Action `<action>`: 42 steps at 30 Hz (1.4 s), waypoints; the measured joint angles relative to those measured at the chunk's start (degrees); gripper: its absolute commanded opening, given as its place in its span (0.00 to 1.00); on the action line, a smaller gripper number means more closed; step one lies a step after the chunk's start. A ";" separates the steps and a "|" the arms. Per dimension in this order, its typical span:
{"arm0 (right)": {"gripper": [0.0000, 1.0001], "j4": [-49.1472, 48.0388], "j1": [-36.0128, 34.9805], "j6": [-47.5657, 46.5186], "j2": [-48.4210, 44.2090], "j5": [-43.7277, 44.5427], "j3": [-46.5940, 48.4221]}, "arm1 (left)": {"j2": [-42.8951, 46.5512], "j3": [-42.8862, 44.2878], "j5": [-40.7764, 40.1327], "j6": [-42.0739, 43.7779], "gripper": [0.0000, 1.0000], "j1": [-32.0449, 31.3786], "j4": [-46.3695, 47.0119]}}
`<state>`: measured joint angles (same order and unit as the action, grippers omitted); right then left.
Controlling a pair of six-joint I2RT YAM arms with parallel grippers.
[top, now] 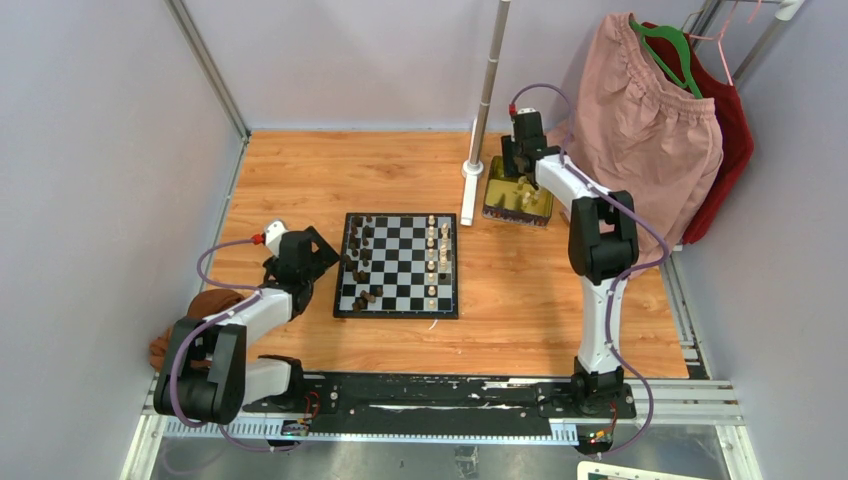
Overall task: Set up the chess pieces on the board
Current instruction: Pick up the chess piece from the storage box.
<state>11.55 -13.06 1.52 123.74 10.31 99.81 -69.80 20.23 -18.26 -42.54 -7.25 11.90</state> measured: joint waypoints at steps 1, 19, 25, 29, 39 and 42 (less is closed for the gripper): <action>0.53 -0.02 0.11 0.04 0.02 -0.04 0.00 | 0.00 0.00 0.00 0.00 1.00 -0.07 0.00; 0.45 -0.04 1.97 1.36 3.32 -1.38 0.98 | 0.00 0.00 -0.22 0.28 1.00 -0.48 0.00; 0.39 0.00 2.23 1.73 4.52 -2.03 1.49 | 0.00 0.00 -0.26 0.42 1.00 -0.52 0.00; 0.30 0.00 2.43 1.95 4.79 -2.38 1.92 | 0.00 0.00 -0.28 0.42 1.00 -0.52 0.00; 0.02 -0.02 2.73 2.12 4.79 -2.73 2.01 | 0.00 0.00 -0.39 0.42 1.00 -0.76 0.00; 0.00 -0.02 2.73 2.12 4.79 -2.78 2.01 | 0.00 0.00 -0.39 0.44 1.00 -0.79 0.00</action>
<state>11.53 -10.33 3.64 128.53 7.53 101.82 -69.80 20.23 -18.65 -42.11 -8.03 11.90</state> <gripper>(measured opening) 0.185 0.997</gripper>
